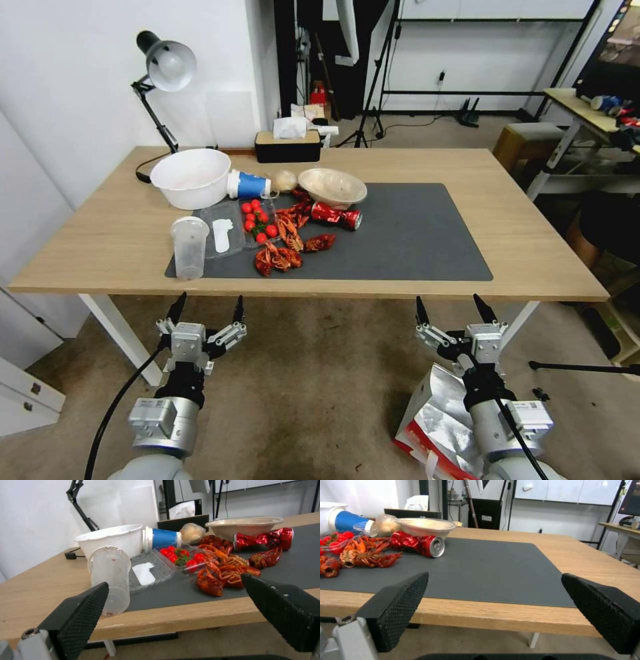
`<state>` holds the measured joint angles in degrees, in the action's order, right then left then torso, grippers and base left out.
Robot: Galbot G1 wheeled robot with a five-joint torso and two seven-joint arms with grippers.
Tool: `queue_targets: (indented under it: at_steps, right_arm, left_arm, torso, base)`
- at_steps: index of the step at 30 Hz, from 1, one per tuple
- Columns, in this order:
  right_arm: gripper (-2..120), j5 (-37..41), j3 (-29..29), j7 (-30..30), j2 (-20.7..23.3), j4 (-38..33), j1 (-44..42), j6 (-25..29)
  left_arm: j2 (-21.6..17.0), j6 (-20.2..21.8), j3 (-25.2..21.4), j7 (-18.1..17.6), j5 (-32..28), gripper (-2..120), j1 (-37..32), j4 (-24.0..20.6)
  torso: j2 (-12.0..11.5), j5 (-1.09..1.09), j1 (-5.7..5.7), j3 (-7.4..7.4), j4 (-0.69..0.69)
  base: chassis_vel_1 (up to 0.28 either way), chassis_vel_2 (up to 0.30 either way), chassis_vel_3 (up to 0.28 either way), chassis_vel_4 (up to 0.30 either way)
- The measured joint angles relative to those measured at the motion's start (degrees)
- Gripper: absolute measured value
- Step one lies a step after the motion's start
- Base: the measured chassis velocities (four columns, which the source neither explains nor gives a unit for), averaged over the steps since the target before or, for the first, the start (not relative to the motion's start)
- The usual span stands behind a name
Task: Pick up the food delivery bag from the floor and place it on the table.
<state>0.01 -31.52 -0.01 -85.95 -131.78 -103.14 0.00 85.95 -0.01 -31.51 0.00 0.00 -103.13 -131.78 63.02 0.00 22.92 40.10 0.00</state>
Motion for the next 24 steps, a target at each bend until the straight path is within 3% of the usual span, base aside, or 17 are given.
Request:
queue_targets:
  at_steps: [14, 16, 17, 19, 22, 24]
  right_arm:
    - [100, 1.2, -0.4, -0.4, 0.4, -0.7, 0.3, 0.9]
    - [100, 2.3, -1.2, -0.9, 0.8, -2.3, 1.0, 2.2]
    - [100, 2.9, -1.5, -1.3, 1.1, -3.1, 1.2, 2.9]
    - [100, 4.0, -1.5, -1.3, 1.3, -3.8, 1.3, 2.6]
    - [100, 4.4, -1.4, -0.9, 1.4, -4.0, 1.3, 2.1]
    - [100, 4.3, -1.3, -0.6, 1.4, -4.0, 1.4, 2.0]
  left_arm:
    - [-0.1, 0.0, 0.0, 0.0, -0.1, 99, 0.1, 0.0]
    - [-0.3, -0.7, -0.3, 0.4, -1.0, 99, 0.8, 0.5]
    - [-0.8, -2.2, -1.0, 1.2, -2.7, 99, 2.4, 1.6]
    - [-2.4, -6.1, -2.8, 3.4, -7.2, 100, 6.5, 4.2]
    - [-3.8, -9.5, -4.4, 5.3, -11.2, 100, 10.2, 6.6]
    - [-4.0, -9.9, -4.3, 5.1, -12.8, 100, 10.6, 6.9]
  torso:
    - [0.0, 0.07, 0.0, 0.01, -0.03]
    - [0.0, 0.0, 0.0, 0.0, 0.03]
    - [0.0, -0.08, 0.0, -0.01, 0.06]
    - [0.0, 0.01, 0.0, 0.0, -0.01]
    - [0.0, -0.03, 0.01, 0.0, -0.07]
    - [0.0, 0.0, 0.02, 0.01, 0.0]
  base:
    - [0.0, 0.0, 0.0, 0.0]
    - [0.0, 0.0, 0.0, 0.0]
    - [0.0, 0.0, 0.0, 0.0]
    - [0.0, 0.0, 0.0, 0.0]
    - [0.0, 0.0, 0.0, 0.0]
    - [0.0, 0.0, 0.0, 0.0]
